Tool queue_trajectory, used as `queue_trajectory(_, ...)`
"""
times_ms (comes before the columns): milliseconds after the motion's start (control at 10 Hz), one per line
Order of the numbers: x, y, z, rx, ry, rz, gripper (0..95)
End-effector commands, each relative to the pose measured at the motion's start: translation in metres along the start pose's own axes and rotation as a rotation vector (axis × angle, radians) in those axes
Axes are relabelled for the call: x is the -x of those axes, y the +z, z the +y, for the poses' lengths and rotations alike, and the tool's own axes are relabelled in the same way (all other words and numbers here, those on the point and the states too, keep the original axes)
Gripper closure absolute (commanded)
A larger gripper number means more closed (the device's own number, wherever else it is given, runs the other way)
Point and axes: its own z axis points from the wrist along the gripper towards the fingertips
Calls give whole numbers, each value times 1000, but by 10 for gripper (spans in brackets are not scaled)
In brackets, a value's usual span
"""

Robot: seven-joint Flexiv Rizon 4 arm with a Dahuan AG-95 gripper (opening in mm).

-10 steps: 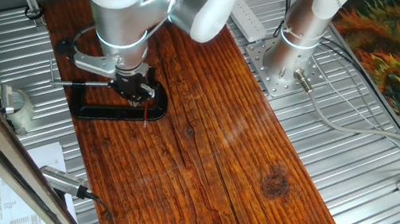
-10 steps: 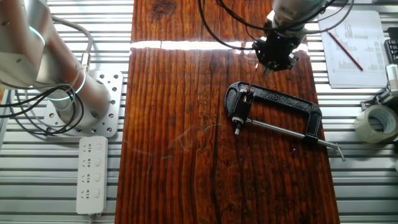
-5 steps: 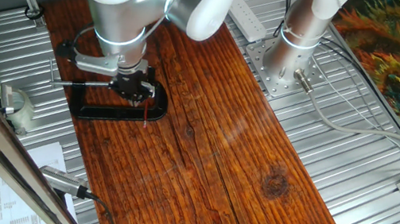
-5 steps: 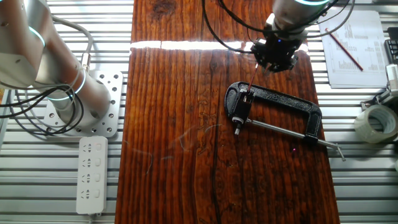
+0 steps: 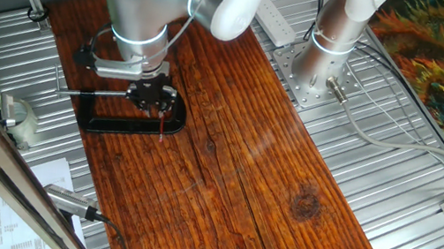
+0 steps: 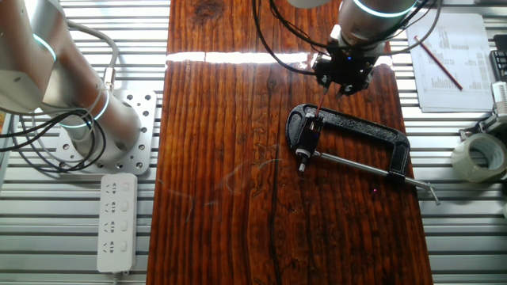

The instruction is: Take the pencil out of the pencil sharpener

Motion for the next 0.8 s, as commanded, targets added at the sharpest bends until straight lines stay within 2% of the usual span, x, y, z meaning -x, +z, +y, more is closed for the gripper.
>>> queue_trajectory(100,-1,-1,1,-1,36,-13,760)
queue_trajectory(300,-1,-1,1,7,57,-7,760)
queue_trajectory(500,-1,-1,1,15,61,-16,760)
queue_trajectory(800,-1,-1,1,29,58,-13,760)
